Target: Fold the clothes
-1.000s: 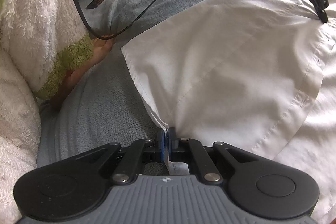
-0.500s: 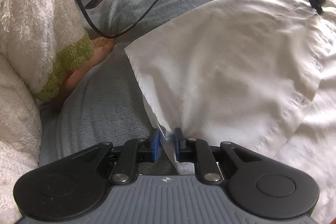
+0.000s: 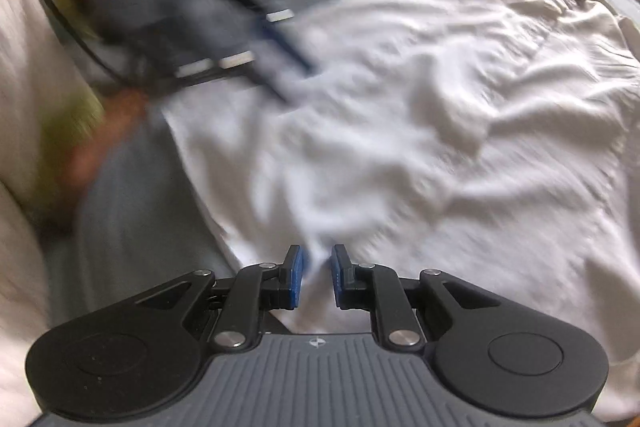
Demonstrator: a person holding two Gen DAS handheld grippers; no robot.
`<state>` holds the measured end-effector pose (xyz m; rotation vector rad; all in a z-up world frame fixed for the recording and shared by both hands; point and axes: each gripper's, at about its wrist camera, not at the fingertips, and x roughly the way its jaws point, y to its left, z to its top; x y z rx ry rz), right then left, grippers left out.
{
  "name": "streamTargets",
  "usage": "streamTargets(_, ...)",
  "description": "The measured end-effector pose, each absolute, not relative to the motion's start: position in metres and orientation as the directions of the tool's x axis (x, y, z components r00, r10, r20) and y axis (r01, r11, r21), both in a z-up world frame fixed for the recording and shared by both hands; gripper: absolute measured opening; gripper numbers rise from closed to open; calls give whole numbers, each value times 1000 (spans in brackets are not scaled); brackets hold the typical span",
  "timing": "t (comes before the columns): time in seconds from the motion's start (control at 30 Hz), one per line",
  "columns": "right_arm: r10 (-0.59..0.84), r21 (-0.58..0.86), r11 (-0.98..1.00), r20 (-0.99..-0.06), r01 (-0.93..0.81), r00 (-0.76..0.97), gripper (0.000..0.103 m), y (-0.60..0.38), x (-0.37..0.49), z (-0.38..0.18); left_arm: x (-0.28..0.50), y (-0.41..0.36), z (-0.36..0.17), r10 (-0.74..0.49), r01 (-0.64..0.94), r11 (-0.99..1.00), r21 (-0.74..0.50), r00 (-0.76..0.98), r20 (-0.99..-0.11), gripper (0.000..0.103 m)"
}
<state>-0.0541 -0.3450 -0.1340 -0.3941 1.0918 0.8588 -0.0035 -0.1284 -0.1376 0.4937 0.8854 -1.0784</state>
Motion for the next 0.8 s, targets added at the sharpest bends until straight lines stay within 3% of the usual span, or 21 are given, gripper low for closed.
streamTargets(0.17, 365, 70, 659, -900, -749, 238, 16, -357, -54, -127, -18, -126, -151, -515, 898, 435, -64, 190, -836, 28)
streamTargets(0.43, 429, 66, 661, -851, -747, 304, 16, -331, -20, -116, -24, -132, -160, -520, 910, 413, -41, 198, -831, 28)
streamTargets(0.67, 289, -22, 724, -898, -689, 332, 17, -349, 5, -126, -33, -127, -163, -527, 907, 418, -48, 199, -826, 30)
streamTargets(0.8, 368, 9, 716, -855, -698, 366, 17, -339, 19, -108, -35, -126, -163, -531, 911, 408, -56, 187, -826, 32)
